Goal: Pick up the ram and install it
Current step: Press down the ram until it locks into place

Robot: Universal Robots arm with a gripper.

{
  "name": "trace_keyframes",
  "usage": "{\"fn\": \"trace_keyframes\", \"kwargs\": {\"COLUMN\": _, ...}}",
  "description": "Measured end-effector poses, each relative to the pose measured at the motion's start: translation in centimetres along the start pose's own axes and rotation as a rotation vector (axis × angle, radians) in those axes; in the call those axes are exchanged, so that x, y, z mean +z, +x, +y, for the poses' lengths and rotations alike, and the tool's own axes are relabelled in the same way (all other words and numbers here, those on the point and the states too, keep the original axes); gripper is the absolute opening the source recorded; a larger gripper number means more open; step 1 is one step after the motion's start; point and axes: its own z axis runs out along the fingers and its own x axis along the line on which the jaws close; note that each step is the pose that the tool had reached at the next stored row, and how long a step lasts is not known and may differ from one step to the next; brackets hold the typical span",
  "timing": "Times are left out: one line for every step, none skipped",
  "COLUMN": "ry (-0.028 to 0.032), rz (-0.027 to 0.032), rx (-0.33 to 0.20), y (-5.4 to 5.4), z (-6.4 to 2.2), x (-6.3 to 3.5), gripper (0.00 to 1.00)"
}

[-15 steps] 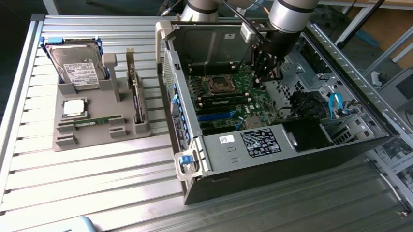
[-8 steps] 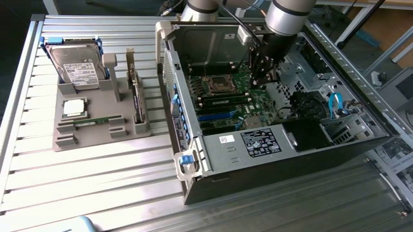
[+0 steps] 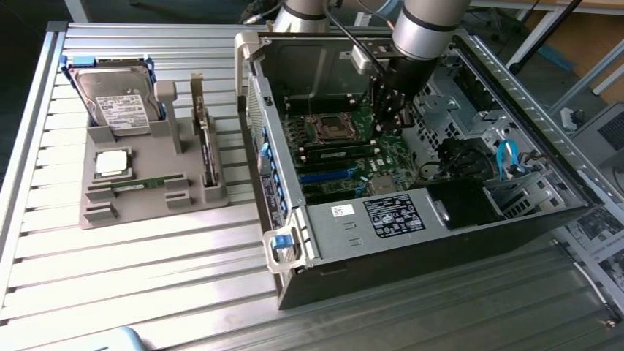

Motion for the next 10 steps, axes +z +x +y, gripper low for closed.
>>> {"fn": "trace_keyframes", "kwargs": {"ry": 0.0, "rz": 0.0, "rx": 0.0, "y": 0.0, "z": 0.1, "x": 0.19, "gripper": 0.11}}
{"fn": "trace_keyframes", "kwargs": {"ry": 0.0, "rz": 0.0001, "rx": 0.0, "y": -0.01, "z": 0.13, "x": 0.36, "gripper": 0.11}}
{"fn": "trace_keyframes", "kwargs": {"ry": 0.0, "rz": 0.0, "rx": 0.0, "y": -0.01, "z": 0.14, "x": 0.47, "gripper": 0.11}}
{"fn": "trace_keyframes", "kwargs": {"ry": 0.0, "rz": 0.0001, "rx": 0.0, "y": -0.02, "z": 0.14, "x": 0.55, "gripper": 0.11}}
{"fn": "trace_keyframes", "kwargs": {"ry": 0.0, "rz": 0.0001, "rx": 0.0, "y": -0.02, "z": 0.15, "x": 0.64, "gripper": 0.11}}
{"fn": "trace_keyframes", "kwargs": {"ry": 0.0, "rz": 0.0001, "rx": 0.0, "y": -0.02, "z": 0.15, "x": 0.71, "gripper": 0.11}}
{"fn": "trace_keyframes", "kwargs": {"ry": 0.0, "rz": 0.0002, "rx": 0.0, "y": 0.0, "z": 0.15, "x": 0.77, "gripper": 0.11}}
{"fn": "trace_keyframes", "kwargs": {"ry": -0.0001, "rz": 0.0003, "rx": 0.0, "y": 0.03, "z": 0.16, "x": 0.83, "gripper": 0.11}}
{"fn": "trace_keyframes", "kwargs": {"ry": 0.0, "rz": 0.0002, "rx": 0.0, "y": 0.06, "z": 0.16, "x": 0.9, "gripper": 0.11}}
{"fn": "trace_keyframes", "kwargs": {"ry": 0.0, "rz": 0.0, "rx": 0.0, "y": 0.11, "z": 0.15, "x": 0.98, "gripper": 0.11}}
